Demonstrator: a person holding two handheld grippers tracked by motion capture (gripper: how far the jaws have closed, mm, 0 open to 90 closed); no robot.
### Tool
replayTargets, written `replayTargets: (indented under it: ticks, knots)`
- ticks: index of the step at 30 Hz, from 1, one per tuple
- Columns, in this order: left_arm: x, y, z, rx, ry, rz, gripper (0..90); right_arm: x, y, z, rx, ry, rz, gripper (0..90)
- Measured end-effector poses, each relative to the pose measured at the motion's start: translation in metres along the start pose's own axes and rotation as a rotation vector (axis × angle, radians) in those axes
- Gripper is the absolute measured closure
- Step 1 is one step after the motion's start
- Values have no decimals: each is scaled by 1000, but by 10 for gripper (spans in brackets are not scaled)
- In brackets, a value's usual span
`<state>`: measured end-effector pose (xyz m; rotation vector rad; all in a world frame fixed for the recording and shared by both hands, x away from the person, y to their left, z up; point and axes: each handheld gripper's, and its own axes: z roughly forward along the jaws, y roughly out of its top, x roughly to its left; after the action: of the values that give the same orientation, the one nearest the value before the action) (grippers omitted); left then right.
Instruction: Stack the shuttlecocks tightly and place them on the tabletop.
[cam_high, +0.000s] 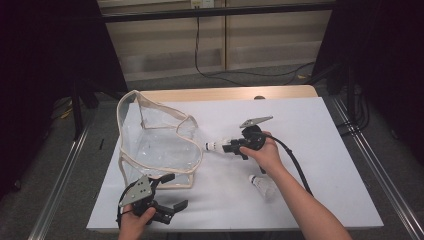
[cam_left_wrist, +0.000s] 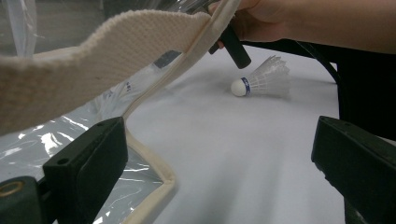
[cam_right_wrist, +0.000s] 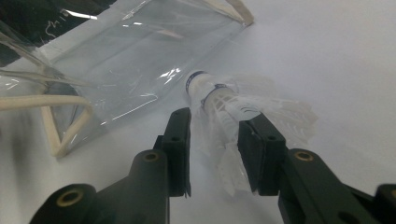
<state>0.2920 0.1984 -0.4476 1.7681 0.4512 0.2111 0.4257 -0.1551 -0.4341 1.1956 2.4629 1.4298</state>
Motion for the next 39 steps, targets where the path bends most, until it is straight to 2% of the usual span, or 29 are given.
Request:
replayTargets:
  ticks: [14, 18, 26, 28, 30, 33, 35, 37, 39]
  knots:
    - [0, 0, 0, -1, 1, 0, 40, 1, -1, 5, 3, 3, -2, 606]
    - [0, 0, 0, 3, 1, 1, 40, 0, -2, 2, 16, -3, -9, 534]
    - [0, 0, 0, 1, 1, -1, 40, -6, -3, -15, -22, -24, -2, 429]
    - [0, 0, 0, 1, 1, -1, 40, -7, -3, -20, -11, -22, 17, 347]
    - [0, 0, 0, 3, 3, 1, 40, -7, -3, -24, 10, -33, 14, 333]
    - [0, 0, 0, 1, 4, -1, 39, -7, -4, -29, 39, -63, -1, 251]
    - [-1, 0, 0, 2, 3, 0, 40, -7, -4, -33, 56, -75, -8, 226]
    - [-1, 0, 0, 2, 4, 0, 40, -7, -6, -38, 42, -85, -14, 219]
    - [-1, 0, 0, 2, 4, -1, 40, -8, -8, -44, 17, -77, 8, 202]
